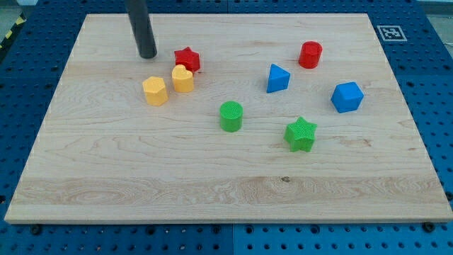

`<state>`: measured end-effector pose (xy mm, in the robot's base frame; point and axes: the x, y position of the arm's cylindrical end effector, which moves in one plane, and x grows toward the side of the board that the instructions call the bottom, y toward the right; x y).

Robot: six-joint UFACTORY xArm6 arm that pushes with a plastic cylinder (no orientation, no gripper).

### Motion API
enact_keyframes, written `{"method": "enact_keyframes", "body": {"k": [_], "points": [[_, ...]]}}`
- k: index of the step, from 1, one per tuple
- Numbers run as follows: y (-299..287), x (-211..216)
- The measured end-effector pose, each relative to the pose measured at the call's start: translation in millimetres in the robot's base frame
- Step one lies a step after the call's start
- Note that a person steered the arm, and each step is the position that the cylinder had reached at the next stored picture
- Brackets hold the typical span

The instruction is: Separate the red star from the yellow heart

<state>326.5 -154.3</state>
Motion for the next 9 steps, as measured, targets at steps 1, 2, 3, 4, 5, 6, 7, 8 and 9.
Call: {"method": "enact_keyframes", "body": {"k": [1, 2, 3, 4, 5, 6, 7, 8, 9], "points": [[1, 29], [8, 44], [8, 50], [23, 50], [55, 50], [65, 50], [65, 50], [71, 40], [74, 32]]}}
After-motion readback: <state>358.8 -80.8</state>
